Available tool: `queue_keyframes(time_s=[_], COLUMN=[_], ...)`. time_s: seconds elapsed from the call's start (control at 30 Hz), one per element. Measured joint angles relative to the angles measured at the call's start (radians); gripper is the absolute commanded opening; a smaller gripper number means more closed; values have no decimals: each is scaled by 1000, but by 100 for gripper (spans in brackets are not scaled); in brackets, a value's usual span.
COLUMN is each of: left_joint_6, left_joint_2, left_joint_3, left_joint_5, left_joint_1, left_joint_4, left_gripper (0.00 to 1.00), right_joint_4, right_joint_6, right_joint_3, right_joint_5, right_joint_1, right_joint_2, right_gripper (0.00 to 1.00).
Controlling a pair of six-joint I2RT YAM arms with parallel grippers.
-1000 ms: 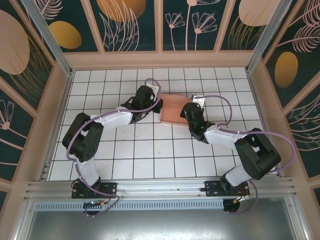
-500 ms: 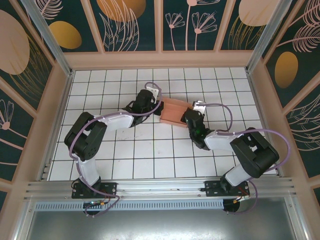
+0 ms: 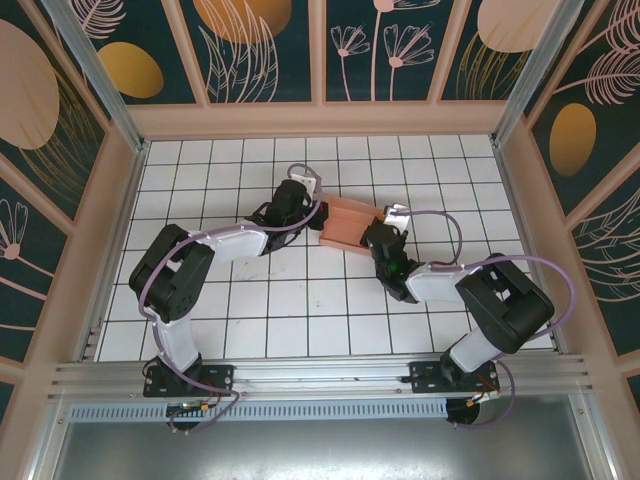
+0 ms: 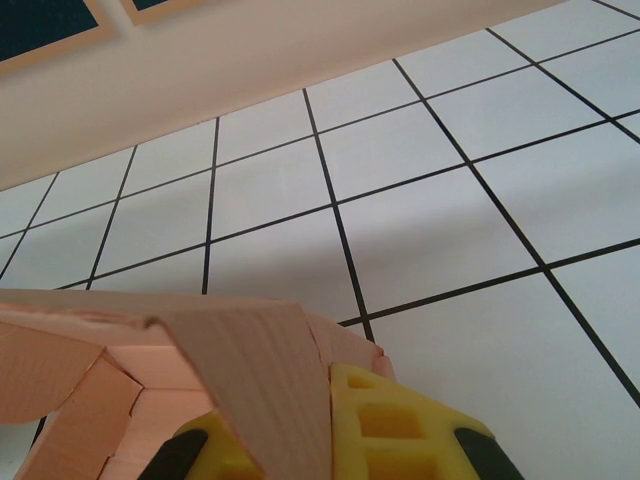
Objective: Fold the paper box
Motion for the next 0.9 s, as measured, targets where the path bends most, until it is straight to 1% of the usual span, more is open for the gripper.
queue_keyframes(time_s=[0.43,0.57,0.8,0.83,0.9], left_joint_6=[-53,-53,-53,-53,-52], left_joint_2=[15,15,11,10,9], left_joint_3=[-1,-37,-134,-142,-154], left_joint_5=[-7,-21,-37,-39,-50], left_joint_1=[-3,-6,-10,-11,-14], left_joint_4=[4,35,178,188,207], left_gripper=[0,0,0,0,0], right_joint_4=[20,50,156,169,192], right_joint_6=[3,-2,-47,-55,-74], right_joint_3=[7,-6,-63,-69,-82], right_joint_5=[69,77,89,89,87], right_joint_1=[41,55,83,87,97], right_joint_2=[41,58,64,64,64], right_gripper=[0,0,7,9,16])
